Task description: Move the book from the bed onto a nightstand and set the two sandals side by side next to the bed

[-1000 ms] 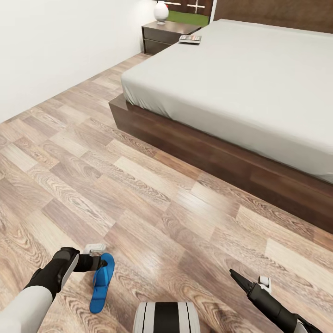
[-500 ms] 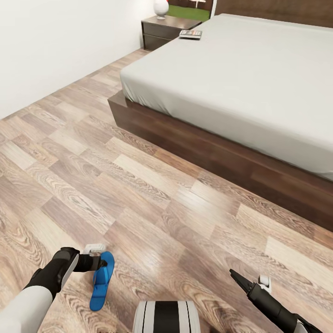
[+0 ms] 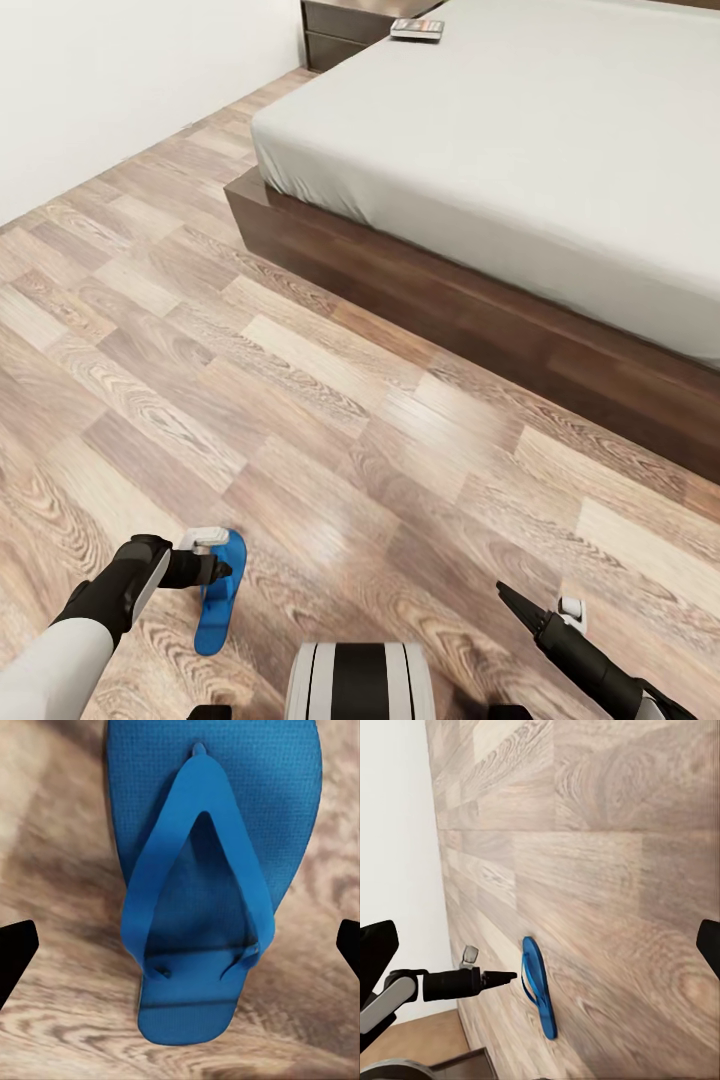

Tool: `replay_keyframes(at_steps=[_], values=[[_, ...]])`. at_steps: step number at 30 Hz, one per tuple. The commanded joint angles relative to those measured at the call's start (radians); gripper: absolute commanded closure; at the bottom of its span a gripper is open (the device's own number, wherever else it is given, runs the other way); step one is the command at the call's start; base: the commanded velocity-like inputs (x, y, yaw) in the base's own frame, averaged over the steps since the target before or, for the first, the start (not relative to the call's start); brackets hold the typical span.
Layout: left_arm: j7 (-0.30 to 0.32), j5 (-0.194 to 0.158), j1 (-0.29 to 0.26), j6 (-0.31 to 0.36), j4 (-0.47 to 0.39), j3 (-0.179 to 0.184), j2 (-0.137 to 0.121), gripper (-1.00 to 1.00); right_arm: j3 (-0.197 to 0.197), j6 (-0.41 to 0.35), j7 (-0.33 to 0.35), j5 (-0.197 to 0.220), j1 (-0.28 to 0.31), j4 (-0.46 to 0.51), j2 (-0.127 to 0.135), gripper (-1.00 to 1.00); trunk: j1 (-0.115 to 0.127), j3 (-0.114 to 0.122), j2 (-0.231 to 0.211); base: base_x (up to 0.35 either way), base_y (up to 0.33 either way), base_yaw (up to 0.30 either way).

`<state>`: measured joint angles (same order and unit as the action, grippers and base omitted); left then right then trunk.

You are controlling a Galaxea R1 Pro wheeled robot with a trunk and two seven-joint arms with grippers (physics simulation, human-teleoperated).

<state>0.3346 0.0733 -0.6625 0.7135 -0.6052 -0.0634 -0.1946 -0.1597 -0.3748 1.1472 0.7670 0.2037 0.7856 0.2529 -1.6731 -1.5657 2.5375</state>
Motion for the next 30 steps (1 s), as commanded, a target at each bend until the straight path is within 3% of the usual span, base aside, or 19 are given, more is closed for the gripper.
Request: replay_keyframes(at_steps=[1, 30], values=[[0.008, 0.008, 0.0, 0.004, -0.001, -0.005, 0.0, -1.0, 0.0, -0.01, 0.002, 0.006, 0.0, 0.0, 0.0, -1.0, 0.0, -0.005, 0.0, 0.0, 0.0, 0.0], [0.008, 0.001, 0.0, -0.031, 0.007, -0.004, 0.0, -1.0, 0.0, -0.01, 0.002, 0.007, 0.0, 0.0, 0.0, -1.0, 0.0, -0.005, 0.0, 0.0, 0.0, 0.0]])
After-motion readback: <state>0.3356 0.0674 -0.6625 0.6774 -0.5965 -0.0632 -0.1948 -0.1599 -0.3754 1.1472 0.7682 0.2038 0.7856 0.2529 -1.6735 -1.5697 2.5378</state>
